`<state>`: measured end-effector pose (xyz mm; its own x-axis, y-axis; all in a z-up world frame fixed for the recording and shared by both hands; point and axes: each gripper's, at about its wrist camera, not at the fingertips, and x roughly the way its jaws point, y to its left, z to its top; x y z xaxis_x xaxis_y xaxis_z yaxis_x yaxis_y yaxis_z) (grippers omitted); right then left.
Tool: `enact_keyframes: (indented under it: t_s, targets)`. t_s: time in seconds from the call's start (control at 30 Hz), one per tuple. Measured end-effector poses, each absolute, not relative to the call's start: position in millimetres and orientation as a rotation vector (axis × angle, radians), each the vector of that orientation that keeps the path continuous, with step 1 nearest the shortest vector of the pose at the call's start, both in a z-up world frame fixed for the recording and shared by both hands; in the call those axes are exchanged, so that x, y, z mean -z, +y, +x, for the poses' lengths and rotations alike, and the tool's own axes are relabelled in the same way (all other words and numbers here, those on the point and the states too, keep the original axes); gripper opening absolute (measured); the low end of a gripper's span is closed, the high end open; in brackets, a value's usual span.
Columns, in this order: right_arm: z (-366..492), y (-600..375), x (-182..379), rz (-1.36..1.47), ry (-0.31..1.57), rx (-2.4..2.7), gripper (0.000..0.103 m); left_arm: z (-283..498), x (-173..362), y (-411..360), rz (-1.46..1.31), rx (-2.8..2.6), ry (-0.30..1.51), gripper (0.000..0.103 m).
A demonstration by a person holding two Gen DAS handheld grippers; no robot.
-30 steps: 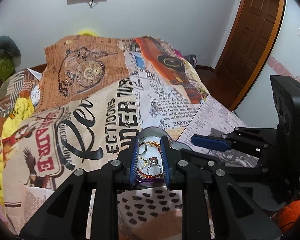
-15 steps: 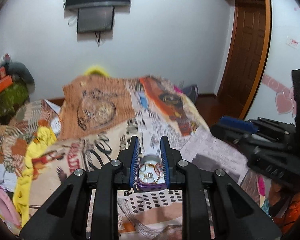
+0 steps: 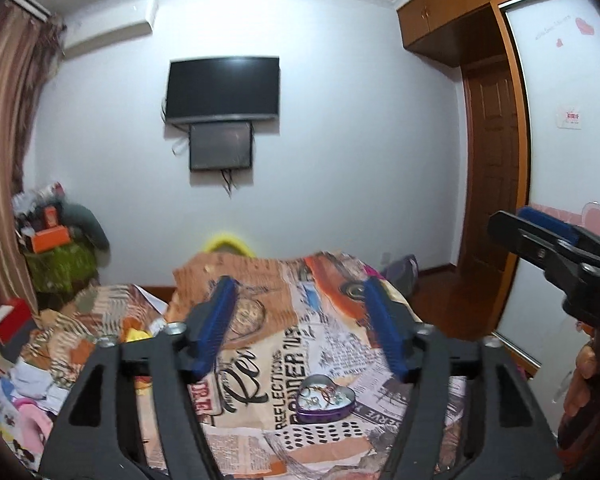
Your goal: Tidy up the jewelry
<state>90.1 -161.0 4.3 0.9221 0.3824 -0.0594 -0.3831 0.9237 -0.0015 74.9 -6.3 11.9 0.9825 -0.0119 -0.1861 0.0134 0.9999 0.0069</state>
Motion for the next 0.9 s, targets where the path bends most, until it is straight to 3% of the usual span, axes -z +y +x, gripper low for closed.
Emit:
enact_keyframes:
  t_s: [0.1, 0.27, 0.9]
  targets:
    - [89.6, -158.2, -2.7, -0.012, 0.044, -0.358, 0.086, 65.8, -11.4, -9.3, 0.018, -0.017, 0.155, 0.094]
    - [89.2, -155.1, 0.8, 0.001, 0.046, -0.308, 0.103, 61.4, -10.8, -10.4, 0.014, -0.035, 0.145, 0.097]
    - [77.7, -162.8, 11.5, -0.009, 0.085, -0.307, 0.103, 59.6, -5.7, -6.0, -0.023, -0.033, 0.17, 0.099]
